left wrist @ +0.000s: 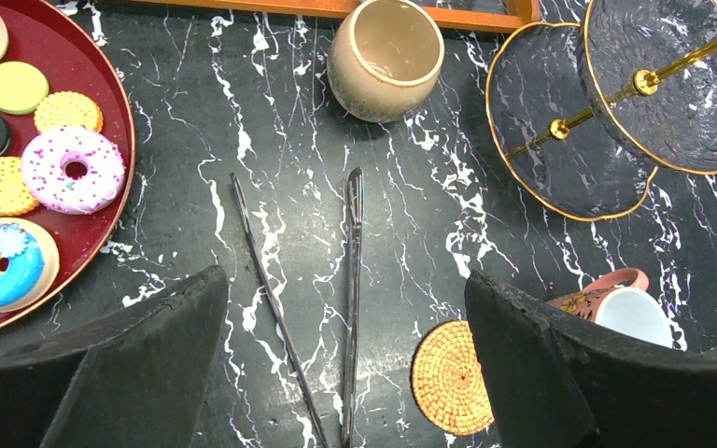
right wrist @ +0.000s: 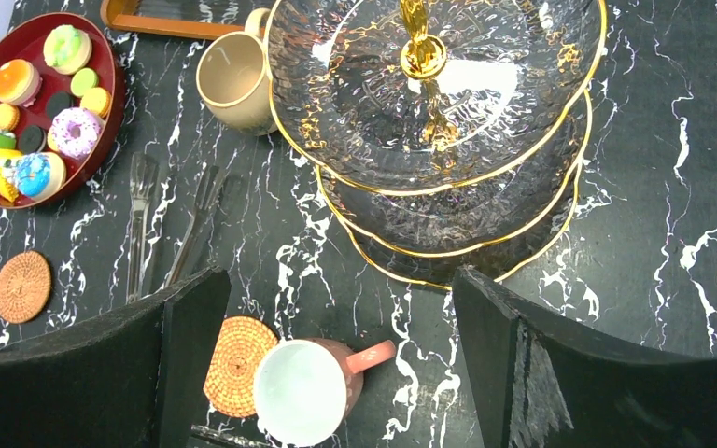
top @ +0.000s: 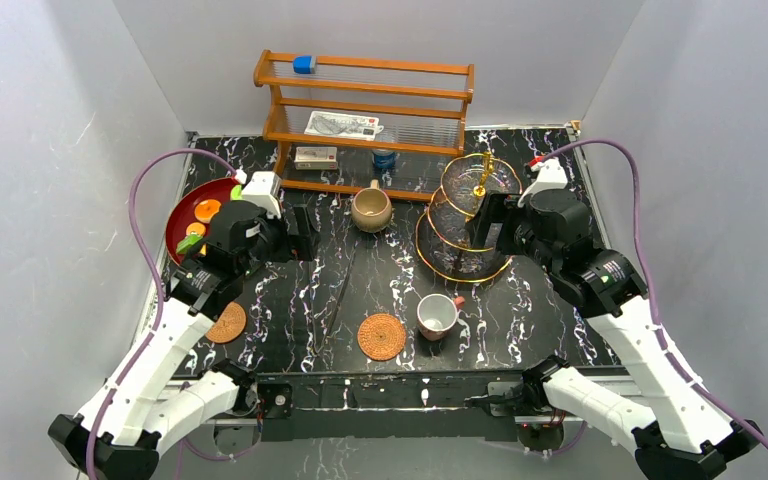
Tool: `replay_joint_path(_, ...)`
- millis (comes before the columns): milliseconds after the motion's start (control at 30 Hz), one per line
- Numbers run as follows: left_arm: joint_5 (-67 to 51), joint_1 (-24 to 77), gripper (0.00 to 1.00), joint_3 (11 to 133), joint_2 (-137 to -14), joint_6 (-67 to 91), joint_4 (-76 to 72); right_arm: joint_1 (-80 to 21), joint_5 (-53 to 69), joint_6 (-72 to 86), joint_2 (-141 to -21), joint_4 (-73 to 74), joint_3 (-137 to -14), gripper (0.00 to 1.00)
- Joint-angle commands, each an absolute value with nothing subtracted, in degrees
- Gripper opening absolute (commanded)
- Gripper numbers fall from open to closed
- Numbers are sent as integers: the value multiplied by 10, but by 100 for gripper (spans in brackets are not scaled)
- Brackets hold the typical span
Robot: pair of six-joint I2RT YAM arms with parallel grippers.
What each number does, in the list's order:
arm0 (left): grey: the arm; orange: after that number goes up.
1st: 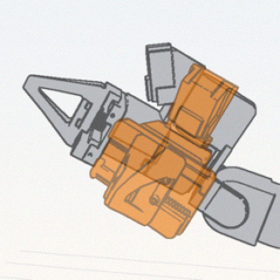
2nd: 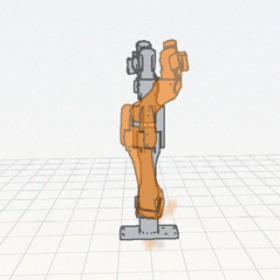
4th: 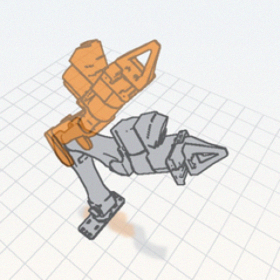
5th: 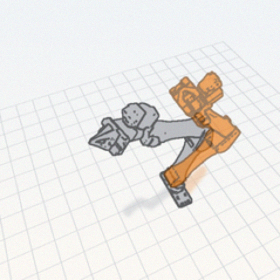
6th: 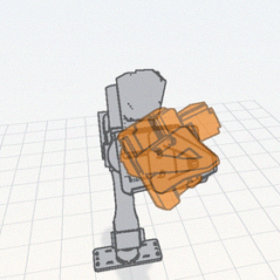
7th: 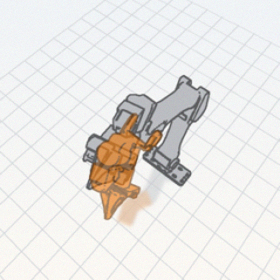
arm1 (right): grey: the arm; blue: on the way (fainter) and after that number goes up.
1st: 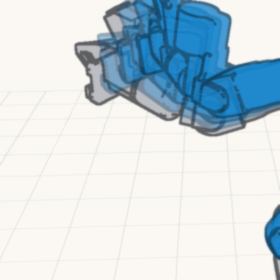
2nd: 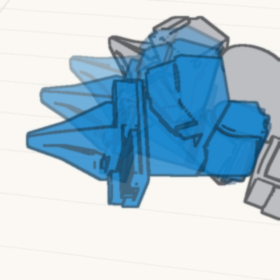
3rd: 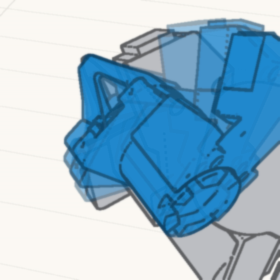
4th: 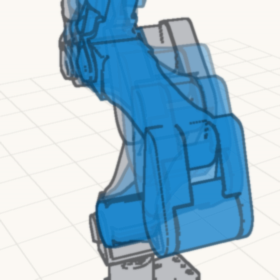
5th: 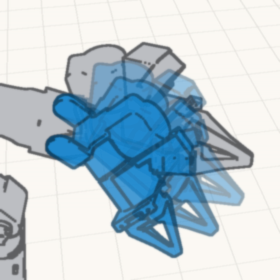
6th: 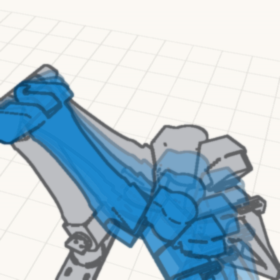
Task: Serve the afternoon tea
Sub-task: Pick up the clamp from the center of the board.
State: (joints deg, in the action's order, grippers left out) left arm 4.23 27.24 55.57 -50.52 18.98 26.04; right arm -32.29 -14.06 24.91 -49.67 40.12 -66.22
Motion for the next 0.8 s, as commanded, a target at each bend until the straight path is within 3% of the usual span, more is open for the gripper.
replay_joint_path(0, 59, 275, 95, 584, -495, 184, 273, -326, -158, 255, -493, 375, -657, 99)
replay_joint_path(433, 64, 275, 95, 615, -565, 217, 362, -326, -156, 248, -496, 367, -662, 99)
replay_joint_path(767, -22, 276, 91, 583, -651, 257, 384, -326, -123, 244, -449, 326, -645, 99)
